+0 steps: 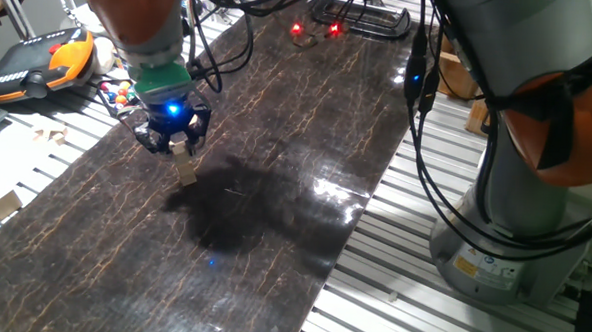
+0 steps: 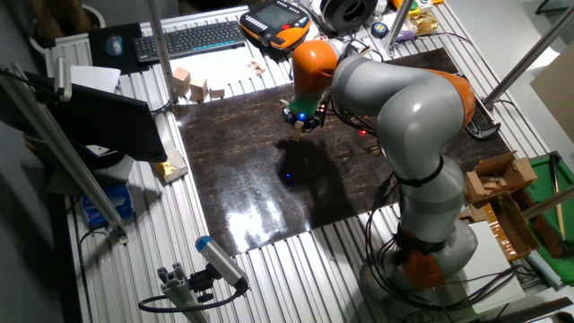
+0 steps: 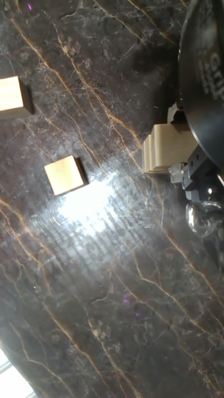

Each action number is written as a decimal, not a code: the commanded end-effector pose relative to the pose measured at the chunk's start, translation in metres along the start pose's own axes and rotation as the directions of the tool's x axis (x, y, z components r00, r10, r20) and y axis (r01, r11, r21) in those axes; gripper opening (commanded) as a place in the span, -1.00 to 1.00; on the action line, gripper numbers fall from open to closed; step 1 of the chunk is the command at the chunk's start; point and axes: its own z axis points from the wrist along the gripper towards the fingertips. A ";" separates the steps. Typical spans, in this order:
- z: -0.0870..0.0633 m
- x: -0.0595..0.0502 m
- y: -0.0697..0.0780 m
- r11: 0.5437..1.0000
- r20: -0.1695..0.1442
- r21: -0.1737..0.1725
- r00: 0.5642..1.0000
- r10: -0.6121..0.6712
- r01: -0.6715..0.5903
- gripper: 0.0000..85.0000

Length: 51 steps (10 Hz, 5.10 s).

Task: Stack the blocks in a vertical line of five

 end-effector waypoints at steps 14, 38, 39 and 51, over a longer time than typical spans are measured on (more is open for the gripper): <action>0.004 0.000 0.000 1.000 0.006 -0.004 1.000 -0.008 0.008 -0.81; -0.012 -0.007 -0.002 1.000 0.003 0.000 1.000 -0.002 0.002 0.29; -0.015 -0.011 -0.003 1.000 -0.001 0.002 1.000 -0.012 0.012 0.27; 0.012 -0.049 -0.006 0.996 -0.008 -0.026 0.996 -0.084 0.083 0.22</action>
